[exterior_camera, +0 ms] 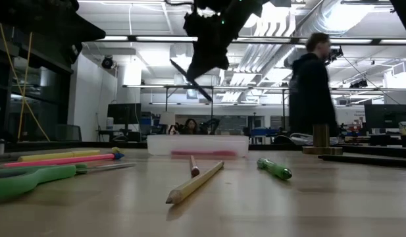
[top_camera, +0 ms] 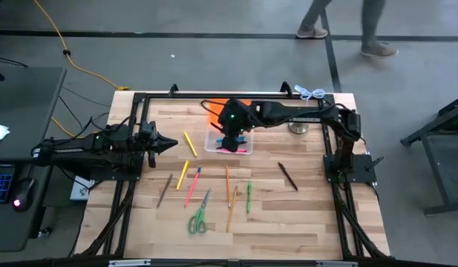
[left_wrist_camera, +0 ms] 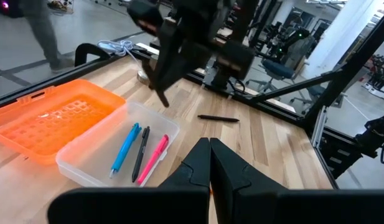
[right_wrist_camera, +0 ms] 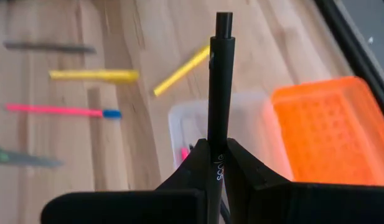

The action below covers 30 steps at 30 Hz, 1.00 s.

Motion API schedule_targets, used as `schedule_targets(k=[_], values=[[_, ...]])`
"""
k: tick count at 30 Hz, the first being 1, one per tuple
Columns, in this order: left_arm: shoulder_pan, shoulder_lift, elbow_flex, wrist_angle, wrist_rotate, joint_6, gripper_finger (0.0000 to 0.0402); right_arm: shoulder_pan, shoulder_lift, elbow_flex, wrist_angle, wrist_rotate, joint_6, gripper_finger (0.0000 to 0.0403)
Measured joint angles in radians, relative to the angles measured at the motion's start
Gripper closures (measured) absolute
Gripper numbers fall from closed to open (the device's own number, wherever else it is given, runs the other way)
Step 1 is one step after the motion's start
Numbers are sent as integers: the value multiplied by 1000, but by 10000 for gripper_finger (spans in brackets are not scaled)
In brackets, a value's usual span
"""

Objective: Pick & place school supplies into a supply box
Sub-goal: Put the black pen into the transparent supply box

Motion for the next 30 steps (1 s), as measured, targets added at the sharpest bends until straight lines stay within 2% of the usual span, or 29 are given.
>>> schedule_targets(k=[12,30], values=[[0,1,0,-3,-10,4,369,-25,100,0,-71,6,-52,391],[0,1,0,-9,-11,7,369,-38,208,0,-88,-9,-94,391]])
